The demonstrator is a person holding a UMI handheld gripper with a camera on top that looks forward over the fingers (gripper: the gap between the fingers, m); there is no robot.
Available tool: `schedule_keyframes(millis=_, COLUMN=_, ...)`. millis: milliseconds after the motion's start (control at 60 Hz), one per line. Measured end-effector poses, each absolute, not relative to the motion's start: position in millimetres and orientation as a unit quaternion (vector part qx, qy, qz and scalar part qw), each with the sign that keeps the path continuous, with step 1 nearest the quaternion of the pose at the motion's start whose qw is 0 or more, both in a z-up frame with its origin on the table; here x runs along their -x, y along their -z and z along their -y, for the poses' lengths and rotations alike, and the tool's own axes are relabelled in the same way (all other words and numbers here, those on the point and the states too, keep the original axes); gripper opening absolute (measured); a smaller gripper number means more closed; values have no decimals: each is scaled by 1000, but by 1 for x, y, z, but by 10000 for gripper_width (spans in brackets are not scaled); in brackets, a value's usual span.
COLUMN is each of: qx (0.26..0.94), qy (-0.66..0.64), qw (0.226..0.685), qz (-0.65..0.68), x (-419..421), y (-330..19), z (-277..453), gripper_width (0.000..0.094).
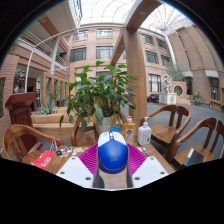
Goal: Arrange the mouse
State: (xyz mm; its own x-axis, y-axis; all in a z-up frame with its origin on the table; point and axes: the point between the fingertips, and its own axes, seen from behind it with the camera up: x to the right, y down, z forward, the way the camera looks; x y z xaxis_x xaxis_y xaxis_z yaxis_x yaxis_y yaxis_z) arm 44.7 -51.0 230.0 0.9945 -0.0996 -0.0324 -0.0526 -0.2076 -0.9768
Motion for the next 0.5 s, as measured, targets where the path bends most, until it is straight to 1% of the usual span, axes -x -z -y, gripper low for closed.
schedule_keyframes(millis=67, qx=791, qy=3, qw=611, qz=-28, x=-10, y=-211, z=35, gripper_width=374)
schedule_keyframes(millis=117, qx=808, qy=-14, qw=589, qz=-14, x=21, y=-180, z=28, gripper_width=374)
schedule_keyframes(millis=133, qx=812, qy=-18, qw=583, qz=-10, x=37, y=-156, z=26, gripper_width=374)
schedule_keyframes(millis=150, qx=821, qy=-22, qw=571, qz=-5, x=41, y=-156, z=24, gripper_width=373)
schedule_keyframes(millis=167, qx=828, qy=-25, qw=560, qz=0, x=49, y=-145, z=22, gripper_width=374)
schedule_keyframes(millis=233, qx=851, qy=-26, qw=525, qz=13, x=70, y=-100, z=20, gripper_width=375)
schedule_keyframes(millis=300, qx=871, qy=-24, qw=491, qz=26, x=88, y=-48, z=20, gripper_width=378)
schedule_keyframes(millis=350, qx=881, qy=-25, qw=471, qz=28, x=101, y=-27, z=25, gripper_width=382)
schedule_keyframes(millis=400, qx=890, qy=-23, qw=454, qz=30, x=107, y=-9, z=27, gripper_width=412)
schedule_keyframes(millis=467, qx=898, qy=-23, qw=439, qz=31, x=110, y=9, z=25, gripper_width=462)
schedule_keyframes(millis=500, qx=895, qy=-19, qw=444, qz=31, x=113, y=9, z=25, gripper_width=488)
